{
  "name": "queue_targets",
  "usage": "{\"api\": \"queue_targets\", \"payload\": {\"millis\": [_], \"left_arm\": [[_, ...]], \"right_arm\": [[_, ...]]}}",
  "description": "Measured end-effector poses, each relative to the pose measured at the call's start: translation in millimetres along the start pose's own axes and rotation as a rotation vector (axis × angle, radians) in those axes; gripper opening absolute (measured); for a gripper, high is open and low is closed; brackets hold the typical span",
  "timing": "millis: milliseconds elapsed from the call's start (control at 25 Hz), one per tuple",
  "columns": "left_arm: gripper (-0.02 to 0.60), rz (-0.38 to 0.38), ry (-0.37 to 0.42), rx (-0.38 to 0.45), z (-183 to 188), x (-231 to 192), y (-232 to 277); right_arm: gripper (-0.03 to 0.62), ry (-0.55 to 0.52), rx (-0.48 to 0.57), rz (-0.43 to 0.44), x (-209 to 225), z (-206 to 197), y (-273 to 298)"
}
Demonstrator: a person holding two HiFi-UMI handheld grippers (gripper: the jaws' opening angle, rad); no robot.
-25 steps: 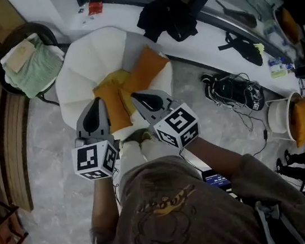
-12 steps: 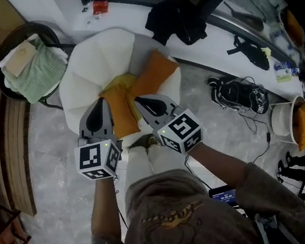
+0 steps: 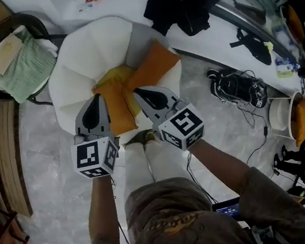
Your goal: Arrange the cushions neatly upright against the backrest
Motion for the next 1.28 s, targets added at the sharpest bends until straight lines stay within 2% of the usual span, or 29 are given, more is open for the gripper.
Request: {"api": "queue_targets", "payload": {"millis": [240,680,960,1120,1280], "left_arm": [[0.005,0.023,-0.023,-0.009,-42.8,-20.5,15.9],[0.005,0.039,0.003,-0.067,-133.3,-44.6,32.2],[0.005,0.076,-0.018,-0.125,-194.2,-55.9,26.1],[0.005,0.094,-0.034,-0.149,-217.4,-65.0,25.0],[0.005,0.100,-0.031,-0.170,-228.5,-72.2,31.2]], "right_arm": [[0.021,0.004,-0.010,-0.016,14.5,-45.6,15.3],[0.021,-0.024,-0.026,-0.037,42.5,-125.9,45.9],[0.021,0.025,-0.057,-0.024,46.4,-181.6,55.6],[0.021,0.038,-0.089,-0.041,50.4,-206.6,55.3],[0.021,0.039,-0.108,-0.069,57.3,-215.0,56.2]]}}
Point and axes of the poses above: the fingertips, and each gripper's own axes: y forward along the fingers, x to its right, z out of its top, the point moved 7 cm from there along -y, backward along the fingers, and after that the axes turned 12 degrees about x, right-handed, at the moved point
